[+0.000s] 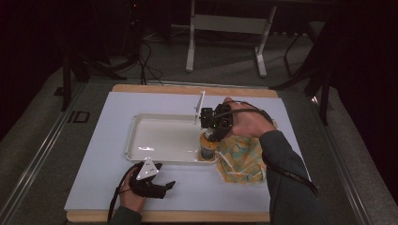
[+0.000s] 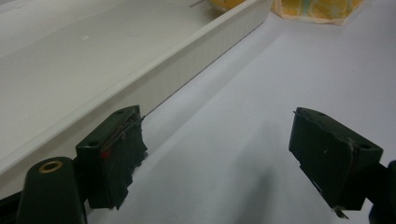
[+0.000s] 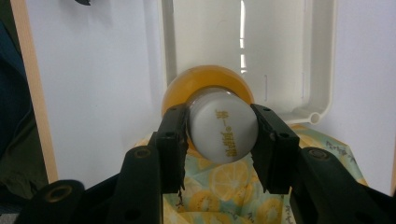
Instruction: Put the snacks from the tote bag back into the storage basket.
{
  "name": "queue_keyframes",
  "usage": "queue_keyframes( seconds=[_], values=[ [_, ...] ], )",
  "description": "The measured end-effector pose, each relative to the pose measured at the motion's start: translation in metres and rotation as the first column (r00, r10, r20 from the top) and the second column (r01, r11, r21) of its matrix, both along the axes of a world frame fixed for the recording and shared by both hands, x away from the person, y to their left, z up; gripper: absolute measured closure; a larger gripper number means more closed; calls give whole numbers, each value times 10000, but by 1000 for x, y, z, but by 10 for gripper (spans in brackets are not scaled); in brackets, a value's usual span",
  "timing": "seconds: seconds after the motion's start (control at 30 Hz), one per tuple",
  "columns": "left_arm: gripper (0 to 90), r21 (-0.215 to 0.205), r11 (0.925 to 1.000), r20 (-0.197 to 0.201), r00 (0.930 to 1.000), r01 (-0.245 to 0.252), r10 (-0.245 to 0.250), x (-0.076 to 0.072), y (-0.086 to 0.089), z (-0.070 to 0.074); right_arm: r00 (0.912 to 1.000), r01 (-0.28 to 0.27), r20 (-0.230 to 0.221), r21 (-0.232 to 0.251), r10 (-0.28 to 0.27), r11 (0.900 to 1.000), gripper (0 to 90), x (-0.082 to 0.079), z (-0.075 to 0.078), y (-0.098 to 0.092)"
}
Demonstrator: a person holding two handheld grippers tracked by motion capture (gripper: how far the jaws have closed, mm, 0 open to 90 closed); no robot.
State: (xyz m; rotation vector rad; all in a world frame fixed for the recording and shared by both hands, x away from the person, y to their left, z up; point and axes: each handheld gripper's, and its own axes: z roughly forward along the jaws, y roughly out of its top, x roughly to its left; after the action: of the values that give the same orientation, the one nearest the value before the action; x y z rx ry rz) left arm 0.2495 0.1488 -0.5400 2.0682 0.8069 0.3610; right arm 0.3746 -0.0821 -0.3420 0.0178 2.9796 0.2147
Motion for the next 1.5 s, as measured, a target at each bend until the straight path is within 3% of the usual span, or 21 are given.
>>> queue_keyframes(
  seconds=[0.4, 0.5, 0.93, 1.5],
  values=[
    [182, -12, 10000, -11, 10000, -2, 2, 0, 0, 0, 9999, -14, -160, -435, 7, 9991, 584, 3, -12, 4],
    [181, -6, 10000, 0, 10000, -2, 2, 0, 0, 0, 9998, 57, -169, -150, -60, 9999, 577, 6, -13, 2],
    [181, -4, 10000, -38, 10000, -47, 47, 0, 0, 0, 9966, 771, 228, 640, -787, 9950, 388, 7, -5, -8],
    [181, 226, 9997, -223, 9997, -121, 126, 3, -1, -1, 9906, 1268, 347, 1274, -1322, 9837, 366, -1, 0, -54]
  ],
)
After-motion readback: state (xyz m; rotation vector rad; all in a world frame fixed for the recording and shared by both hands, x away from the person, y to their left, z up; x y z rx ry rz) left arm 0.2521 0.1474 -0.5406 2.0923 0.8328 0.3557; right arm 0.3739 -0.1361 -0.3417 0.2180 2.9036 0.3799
